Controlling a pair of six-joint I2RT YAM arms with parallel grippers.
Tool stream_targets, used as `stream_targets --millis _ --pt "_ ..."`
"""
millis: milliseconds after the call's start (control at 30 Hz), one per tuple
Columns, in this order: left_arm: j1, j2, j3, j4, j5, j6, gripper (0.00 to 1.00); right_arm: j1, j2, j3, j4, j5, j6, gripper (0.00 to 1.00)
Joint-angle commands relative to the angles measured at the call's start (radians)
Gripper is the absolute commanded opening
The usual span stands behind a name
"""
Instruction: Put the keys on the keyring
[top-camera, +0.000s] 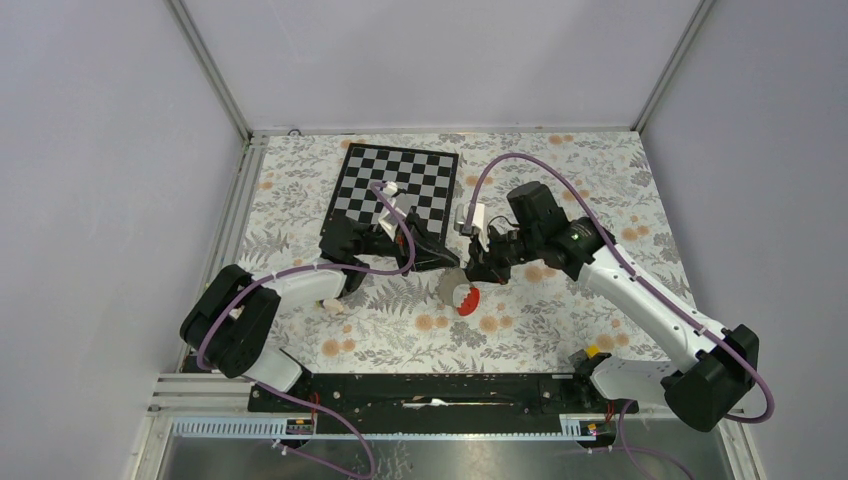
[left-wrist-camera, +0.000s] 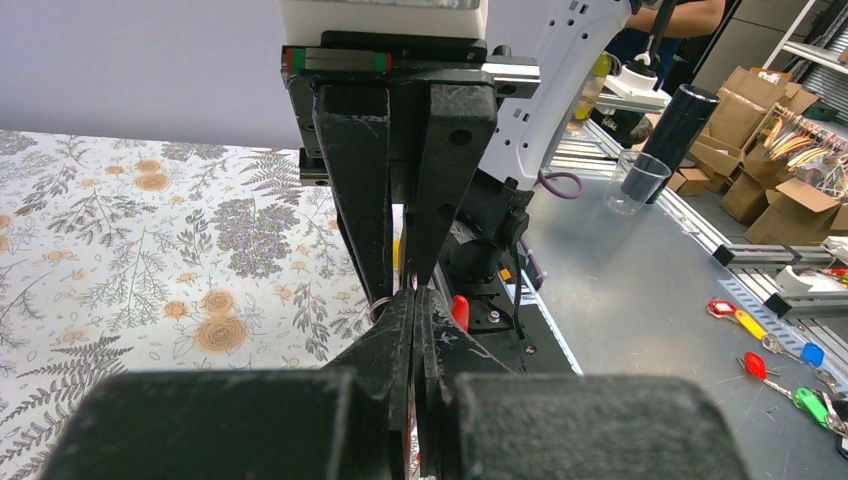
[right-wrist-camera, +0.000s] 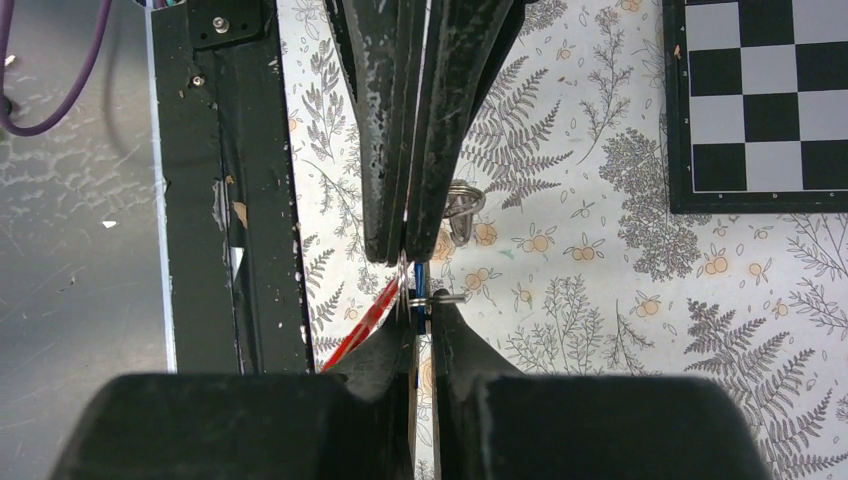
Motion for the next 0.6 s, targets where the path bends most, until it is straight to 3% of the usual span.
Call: stream_targets --millis 0,567 --pt "0.005 -0.002 -0.011 0.064 -0.024 0.03 0.0 -0.006 0.007 0.018 0.043 -0.059 0.034 0.0" --pt "0.005 0.008 -0.006 0.091 -0.034 0.009 0.0 -0.009 0.02 -0.023 0.088 -0.069 0.059 0.0"
